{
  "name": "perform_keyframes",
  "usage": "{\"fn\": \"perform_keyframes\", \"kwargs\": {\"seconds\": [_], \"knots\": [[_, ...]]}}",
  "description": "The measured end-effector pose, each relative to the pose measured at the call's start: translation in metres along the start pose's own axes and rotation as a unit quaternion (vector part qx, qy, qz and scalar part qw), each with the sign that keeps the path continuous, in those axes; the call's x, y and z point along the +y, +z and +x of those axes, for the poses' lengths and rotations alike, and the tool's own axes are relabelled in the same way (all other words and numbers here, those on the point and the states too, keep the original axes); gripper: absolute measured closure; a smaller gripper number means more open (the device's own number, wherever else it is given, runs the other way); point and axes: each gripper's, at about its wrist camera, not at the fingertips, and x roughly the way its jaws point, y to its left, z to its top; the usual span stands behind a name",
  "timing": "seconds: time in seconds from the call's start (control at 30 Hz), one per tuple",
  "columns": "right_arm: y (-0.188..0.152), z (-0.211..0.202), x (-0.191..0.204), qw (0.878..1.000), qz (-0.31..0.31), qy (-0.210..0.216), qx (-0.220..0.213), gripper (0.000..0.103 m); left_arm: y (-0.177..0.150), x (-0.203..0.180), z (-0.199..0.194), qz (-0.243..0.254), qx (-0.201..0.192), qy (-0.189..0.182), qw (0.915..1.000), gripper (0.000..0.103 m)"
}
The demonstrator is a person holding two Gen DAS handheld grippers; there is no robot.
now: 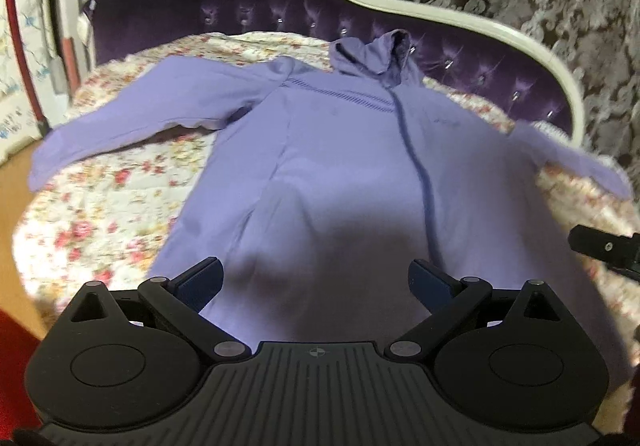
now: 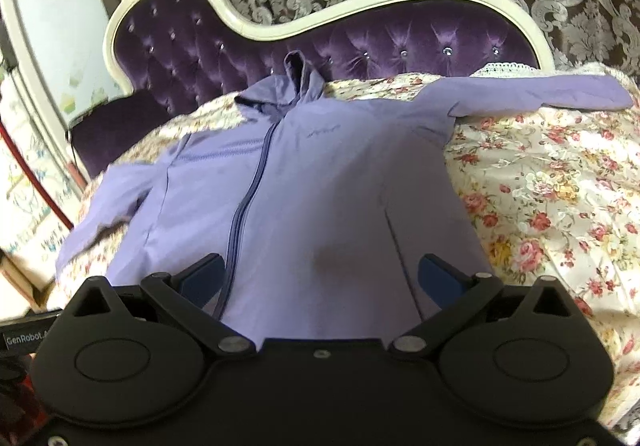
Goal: Fold small clothes
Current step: 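Grasp the cuff of the jacket sleeve with the right gripper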
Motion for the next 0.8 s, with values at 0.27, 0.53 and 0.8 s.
{"fn": "perform_keyframes", "kwargs": {"seconds": [0.27,0.53,0.8], "knots": [[0.024,0.014,-0.035,0.999,0.045,-0.005,-0.01,0.001,0.021,0.017,0.027,-0.052,-0.029,-0.066,0.996,0.002],[0.057,0.032,-0.107,0.989,0.149,-0.024,0.009,0.0,0.046,0.007,0.06,-0.017,-0.035,-0.042,0.9983,0.002],[0.104,0.049,-0.199,0.971,0.222,-0.088,-0.015,0.001,0.05,0.005,0.097,0.005,-0.021,-0.022,0.9995,0.002]]}}
